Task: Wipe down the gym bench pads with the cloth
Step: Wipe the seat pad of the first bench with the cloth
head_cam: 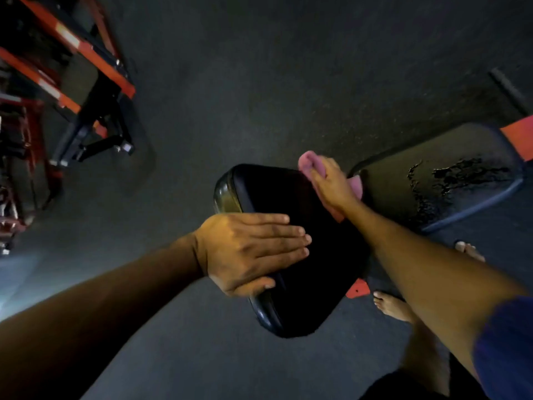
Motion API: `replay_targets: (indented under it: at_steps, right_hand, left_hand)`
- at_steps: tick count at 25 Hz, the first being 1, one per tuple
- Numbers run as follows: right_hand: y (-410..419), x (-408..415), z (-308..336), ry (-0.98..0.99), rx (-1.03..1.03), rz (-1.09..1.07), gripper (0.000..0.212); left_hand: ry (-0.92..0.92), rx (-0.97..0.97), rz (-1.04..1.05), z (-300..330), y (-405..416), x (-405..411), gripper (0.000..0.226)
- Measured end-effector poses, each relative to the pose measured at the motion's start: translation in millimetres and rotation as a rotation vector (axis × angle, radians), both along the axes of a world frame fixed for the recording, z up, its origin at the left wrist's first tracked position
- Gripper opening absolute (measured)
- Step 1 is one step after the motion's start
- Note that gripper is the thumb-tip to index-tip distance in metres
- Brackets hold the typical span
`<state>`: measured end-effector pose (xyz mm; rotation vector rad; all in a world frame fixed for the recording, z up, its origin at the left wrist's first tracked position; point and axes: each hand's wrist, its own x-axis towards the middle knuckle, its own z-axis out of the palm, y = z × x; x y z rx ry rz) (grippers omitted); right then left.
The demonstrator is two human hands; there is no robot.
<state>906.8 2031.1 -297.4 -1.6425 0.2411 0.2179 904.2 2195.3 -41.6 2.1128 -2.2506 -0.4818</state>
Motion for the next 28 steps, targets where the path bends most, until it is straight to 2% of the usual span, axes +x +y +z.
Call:
replay_targets:
  at_steps: [2, 4, 6, 8, 10, 11, 13, 15, 18, 20, 22, 23, 25, 27, 28]
  right_hand:
    - [-11.8, -13.0, -40.0, 0.267, -0.073, 0.080, 0.048]
    - [-29.0, -54.6, -52.6, 0.415, -0.186, 0.142, 0.047]
    - [-33.5, -86.4, -31.0, 0.349, -0.148, 0.021, 0.032]
    - [-20.0, -96.7, -8.8, 0.152, -0.109, -0.020, 0.020]
    - [-7.3, -63.1, 0.8, -0.021, -0.068, -0.030, 0.019]
    - [-2.3, -37.6, -2.5, -0.042, -0.052, -0.023, 0.021]
    - [-0.7, 2.6, -34.2, 0.040, -0.039, -0.006, 0.028]
    - [-12.0, 16.1, -73.1, 0.118, -0.131, 0.076, 0.049]
    - [-25.6, -41.7, -99.5, 0.322, -0.208, 0.131, 0.067]
    - [-38.8, -111.2, -86.9, 0.411, -0.173, 0.078, 0.056]
    - [-43.7, -164.7, -56.5, 0.462, -0.123, 0.026, 0.036]
    - [-38.9, -176.6, -41.3, 0.401, -0.118, -0.008, 0.030]
    - [-20.8, -160.1, -31.0, 0.220, -0.091, -0.030, 0.034]
    - [-5.8, -104.2, -39.9, 0.031, -0.086, -0.026, 0.039]
    - [-1.7, -69.6, -50.4, 0.000, -0.110, -0.032, 0.035]
  left_hand:
    - [-0.004, -0.005, 0.024, 1.5, 0.7, -2.2, 0.060]
    - [-0.003, -0.021, 0.024, 0.9, 1.2, -3.1, 0.060]
    - [-0.008, -0.026, 0.034, 0.3, 1.5, -3.4, 0.061]
    - [-0.013, -0.042, 0.037, 0.0, 1.5, -4.3, 0.061]
    - [-0.004, -0.059, 0.057, -2.0, 0.2, -4.3, 0.061]
    - [0.011, -0.052, 0.066, -2.3, 1.6, -4.3, 0.062]
    - [0.011, -0.046, 0.080, -5.8, 7.4, -8.5, 0.063]
    - [-0.004, -0.034, 0.106, -4.8, 5.0, -9.8, 0.063]
    - [0.006, -0.016, 0.108, -4.3, 3.1, -6.6, 0.062]
    - [-0.011, -0.015, 0.099, -3.5, 2.8, -6.8, 0.062]
    - [-0.026, -0.019, 0.095, -2.7, 3.0, -7.5, 0.062]
    - [-0.030, -0.020, 0.093, -2.8, 3.3, -8.0, 0.062]
    - [-0.020, -0.026, 0.098, -5.3, 2.3, -8.7, 0.062]
    - [-0.013, -0.039, 0.100, -5.3, 2.4, -7.3, 0.062]
    - [-0.012, -0.045, 0.094, -5.4, 4.6, -7.0, 0.062]
